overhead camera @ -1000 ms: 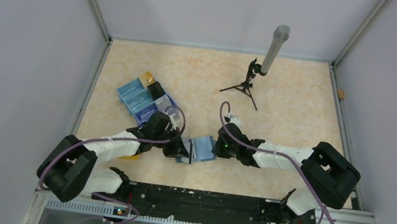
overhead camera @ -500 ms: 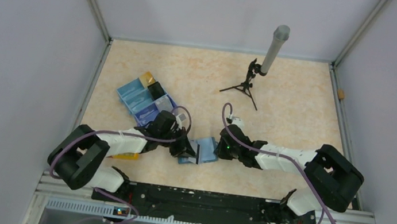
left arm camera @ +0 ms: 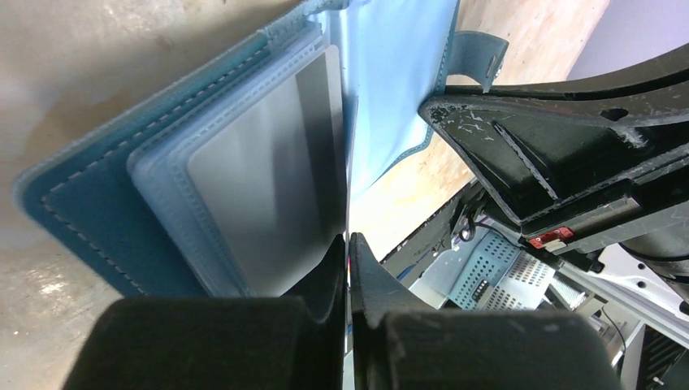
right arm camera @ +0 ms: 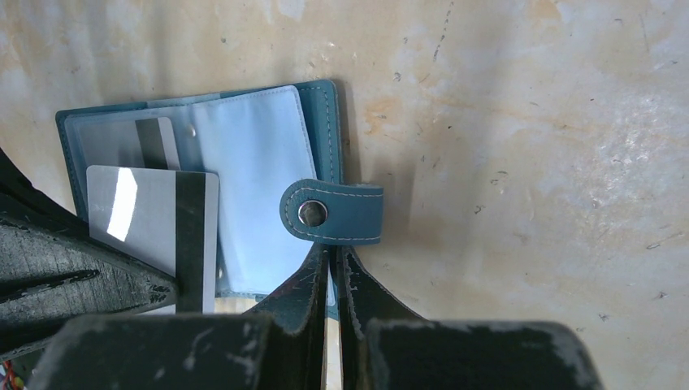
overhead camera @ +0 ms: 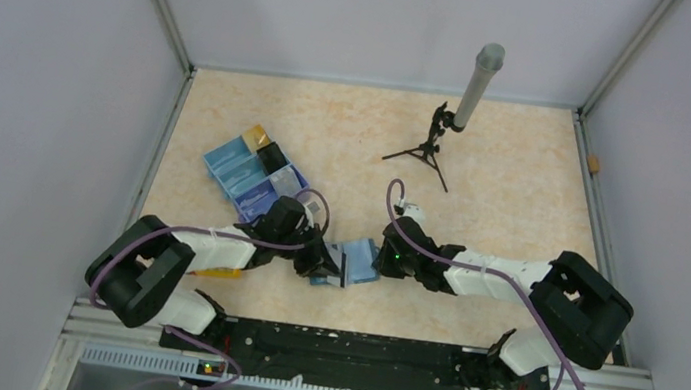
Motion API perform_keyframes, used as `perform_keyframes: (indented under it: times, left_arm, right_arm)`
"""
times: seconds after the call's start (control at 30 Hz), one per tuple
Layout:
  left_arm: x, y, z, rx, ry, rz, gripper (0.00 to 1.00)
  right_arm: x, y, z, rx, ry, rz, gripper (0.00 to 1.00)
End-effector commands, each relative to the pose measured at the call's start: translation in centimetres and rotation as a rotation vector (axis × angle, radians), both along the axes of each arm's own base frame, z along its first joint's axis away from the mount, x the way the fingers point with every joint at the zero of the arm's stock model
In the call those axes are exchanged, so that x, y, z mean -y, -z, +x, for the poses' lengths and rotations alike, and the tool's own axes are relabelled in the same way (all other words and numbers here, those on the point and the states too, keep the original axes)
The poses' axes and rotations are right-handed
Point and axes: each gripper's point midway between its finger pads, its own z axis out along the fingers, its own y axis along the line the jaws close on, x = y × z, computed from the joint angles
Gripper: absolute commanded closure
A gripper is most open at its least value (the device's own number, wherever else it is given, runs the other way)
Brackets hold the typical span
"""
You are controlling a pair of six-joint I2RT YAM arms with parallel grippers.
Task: Put the credit cards into the card holder
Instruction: Insert the credit card into the card holder.
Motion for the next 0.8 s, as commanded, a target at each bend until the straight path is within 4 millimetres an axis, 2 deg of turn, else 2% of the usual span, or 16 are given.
perform_keyframes:
  times: [0.0,0.3,0.57,0.77]
  left_arm:
    - [0.2,-0.2,0.4,0.016,-0.023,-0.016,1.0]
    - [0.8,0.2,0.6,0.006,-0.014,-0.039,1.0]
    - [0.4,1.2,0.6,-0.003,-0.033,-0.018,1.0]
    - [0.3,1.4,1.6,0.023,-0.093,-0.023,1.0]
  right_arm:
    - [3.4,2.7,-1.3,-0.057,0.014,-0.149,1.0]
    - [3.3,2.6,-1.3,-0.06,0.012,-0.151,1.0]
    - [3.2,2.5,-1.3,-0.057,0.011,-0.145,1.0]
    - [3.1,2.5,-1.3,-0.057,0.008,-0.142,1.0]
